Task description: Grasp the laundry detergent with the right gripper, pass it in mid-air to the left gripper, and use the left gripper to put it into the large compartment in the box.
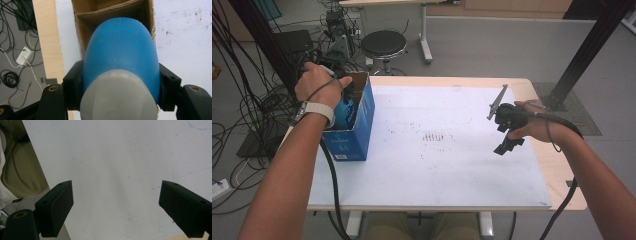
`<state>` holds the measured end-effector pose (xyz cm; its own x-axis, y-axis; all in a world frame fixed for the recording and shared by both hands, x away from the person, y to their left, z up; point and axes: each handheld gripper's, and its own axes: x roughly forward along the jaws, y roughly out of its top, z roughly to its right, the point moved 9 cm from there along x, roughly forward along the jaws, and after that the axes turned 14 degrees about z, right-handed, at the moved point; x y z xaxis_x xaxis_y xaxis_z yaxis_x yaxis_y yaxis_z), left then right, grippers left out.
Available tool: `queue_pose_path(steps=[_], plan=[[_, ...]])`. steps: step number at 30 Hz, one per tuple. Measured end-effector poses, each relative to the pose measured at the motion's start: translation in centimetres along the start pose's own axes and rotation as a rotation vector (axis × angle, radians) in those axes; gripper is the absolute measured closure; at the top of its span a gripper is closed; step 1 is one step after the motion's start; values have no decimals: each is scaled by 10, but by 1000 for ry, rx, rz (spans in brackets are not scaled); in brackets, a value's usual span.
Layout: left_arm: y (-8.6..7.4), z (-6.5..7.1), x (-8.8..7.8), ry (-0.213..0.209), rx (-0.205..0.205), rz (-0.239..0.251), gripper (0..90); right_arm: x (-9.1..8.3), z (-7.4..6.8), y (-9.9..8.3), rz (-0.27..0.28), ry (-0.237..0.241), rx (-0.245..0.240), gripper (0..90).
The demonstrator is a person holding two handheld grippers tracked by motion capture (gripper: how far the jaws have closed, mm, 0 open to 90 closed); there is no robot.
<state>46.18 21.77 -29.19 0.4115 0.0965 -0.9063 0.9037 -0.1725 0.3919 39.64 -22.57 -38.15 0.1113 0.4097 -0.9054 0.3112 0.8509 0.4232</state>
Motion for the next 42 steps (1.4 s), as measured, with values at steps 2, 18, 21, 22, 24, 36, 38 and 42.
queue_pose_path(steps=[2, 18, 21, 22, 24, 36, 38, 42], plan=[[-2, 0, 3, -1, 0, -9, 372, 0, -1, 0, -2, 2, 4, 123], [-8, -1, 20, 7, 4, -2, 373, 3, -1, -2, -6, 6, 9, 123], [-8, 0, 22, 13, 7, 1, 374, 3, 0, -2, -5, 5, 10, 123], [-8, 0, 23, 14, 7, 2, 374, 3, 0, -2, -3, 5, 11, 123], [-9, -1, 24, 12, 8, -1, 374, 4, -1, -2, -5, 6, 12, 123], [-15, 1, 37, 12, 16, -8, 376, 5, -1, -2, -6, 9, 13, 123], [-16, 1, 38, 12, 19, -13, 376, 6, -1, -1, -6, 12, 13, 123], [-18, 1, 43, 10, 23, -19, 377, 7, -1, -2, -8, 12, 13, 123]])
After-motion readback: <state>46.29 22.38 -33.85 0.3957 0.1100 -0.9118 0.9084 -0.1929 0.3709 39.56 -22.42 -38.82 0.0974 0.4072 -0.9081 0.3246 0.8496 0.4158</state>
